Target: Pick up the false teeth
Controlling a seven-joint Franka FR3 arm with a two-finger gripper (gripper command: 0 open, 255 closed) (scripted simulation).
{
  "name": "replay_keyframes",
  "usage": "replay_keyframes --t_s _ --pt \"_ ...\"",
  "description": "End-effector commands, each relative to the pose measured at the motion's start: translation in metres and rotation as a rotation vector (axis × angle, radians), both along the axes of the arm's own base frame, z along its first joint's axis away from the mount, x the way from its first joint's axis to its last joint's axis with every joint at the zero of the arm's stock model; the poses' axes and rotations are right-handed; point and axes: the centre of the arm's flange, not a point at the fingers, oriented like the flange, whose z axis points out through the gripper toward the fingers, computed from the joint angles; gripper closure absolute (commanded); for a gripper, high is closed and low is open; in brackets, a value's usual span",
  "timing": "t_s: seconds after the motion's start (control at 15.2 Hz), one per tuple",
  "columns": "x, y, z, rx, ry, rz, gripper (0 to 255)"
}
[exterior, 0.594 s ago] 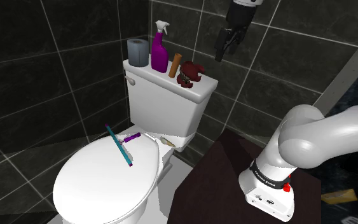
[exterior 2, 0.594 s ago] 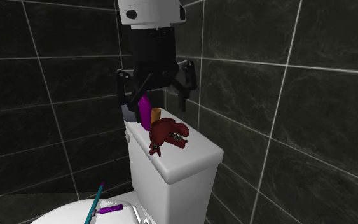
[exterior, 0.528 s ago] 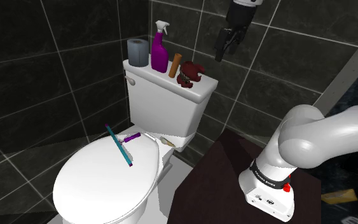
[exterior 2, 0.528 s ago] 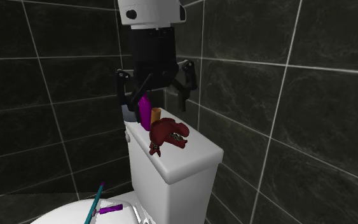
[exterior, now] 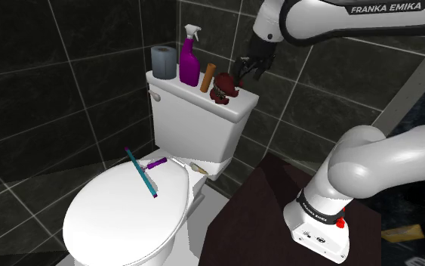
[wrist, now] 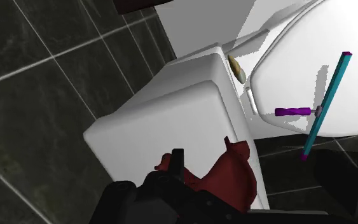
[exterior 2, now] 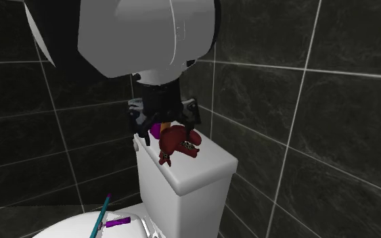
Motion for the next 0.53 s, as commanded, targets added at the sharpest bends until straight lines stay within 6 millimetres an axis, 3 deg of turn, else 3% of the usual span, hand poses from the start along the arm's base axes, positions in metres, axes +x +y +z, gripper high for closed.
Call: replay_keyframes --t_s 0.0,0.26,0.46 --pt "0.012 0.0 -0.019 -0.005 -0.064 -0.061 0" --pt "0.04 -0.007 -0.057 -0.019 -0.176 -0.182 0" --pt "0.044 -0.008 -0.073 -0.021 -0.193 -0.2 0"
